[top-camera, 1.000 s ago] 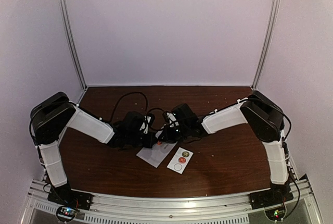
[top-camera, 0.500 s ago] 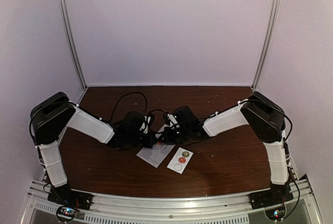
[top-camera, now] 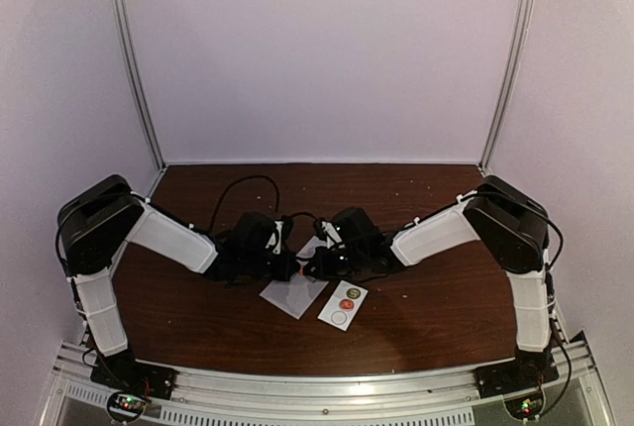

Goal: Place the letter into the envelope and seal it

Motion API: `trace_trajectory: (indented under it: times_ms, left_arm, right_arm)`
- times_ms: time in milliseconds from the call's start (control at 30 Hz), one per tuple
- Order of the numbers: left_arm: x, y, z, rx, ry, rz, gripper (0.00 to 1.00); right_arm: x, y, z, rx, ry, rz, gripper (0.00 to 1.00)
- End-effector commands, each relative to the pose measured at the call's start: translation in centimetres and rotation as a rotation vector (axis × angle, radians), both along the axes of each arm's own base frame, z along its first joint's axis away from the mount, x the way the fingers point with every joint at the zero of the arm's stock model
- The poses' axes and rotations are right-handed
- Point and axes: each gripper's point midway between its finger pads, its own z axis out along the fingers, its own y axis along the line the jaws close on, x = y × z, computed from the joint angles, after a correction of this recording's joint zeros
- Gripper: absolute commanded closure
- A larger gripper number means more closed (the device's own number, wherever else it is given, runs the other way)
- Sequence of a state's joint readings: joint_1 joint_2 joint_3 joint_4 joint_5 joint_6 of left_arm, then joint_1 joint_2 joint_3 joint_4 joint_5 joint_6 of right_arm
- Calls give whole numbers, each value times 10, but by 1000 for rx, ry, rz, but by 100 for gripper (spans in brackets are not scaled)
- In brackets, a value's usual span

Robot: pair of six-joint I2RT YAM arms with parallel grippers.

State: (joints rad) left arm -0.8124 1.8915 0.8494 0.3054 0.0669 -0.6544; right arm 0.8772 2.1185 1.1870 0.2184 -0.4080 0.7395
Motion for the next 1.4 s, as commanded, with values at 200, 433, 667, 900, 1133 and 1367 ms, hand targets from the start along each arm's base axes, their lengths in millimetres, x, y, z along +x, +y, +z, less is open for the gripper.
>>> trace_trajectory:
  times_ms: [200,433,667,900,1133,1367]
  left_arm:
    - [-18,26,-26,103,63,0,100]
    - [-17,23,-22,97,52,-13,100]
    - [-10,17,9,46,12,-7,100]
    - [13,38,97,-11,-150,103,71]
    - [39,81,134,14,-252,226,18]
    - [89,147,143,65,-329,373,8]
  right_arm:
    - [-12,-56,-63,-234,152,-108,100]
    - [-8,-56,-65,-240,156,-107,100]
    - [-3,-50,-35,-189,116,-94,100]
    - [3,-45,48,-95,15,-78,66]
    - [30,-82,101,-113,-154,-164,32]
    - [87,-172,111,-274,-318,-340,17]
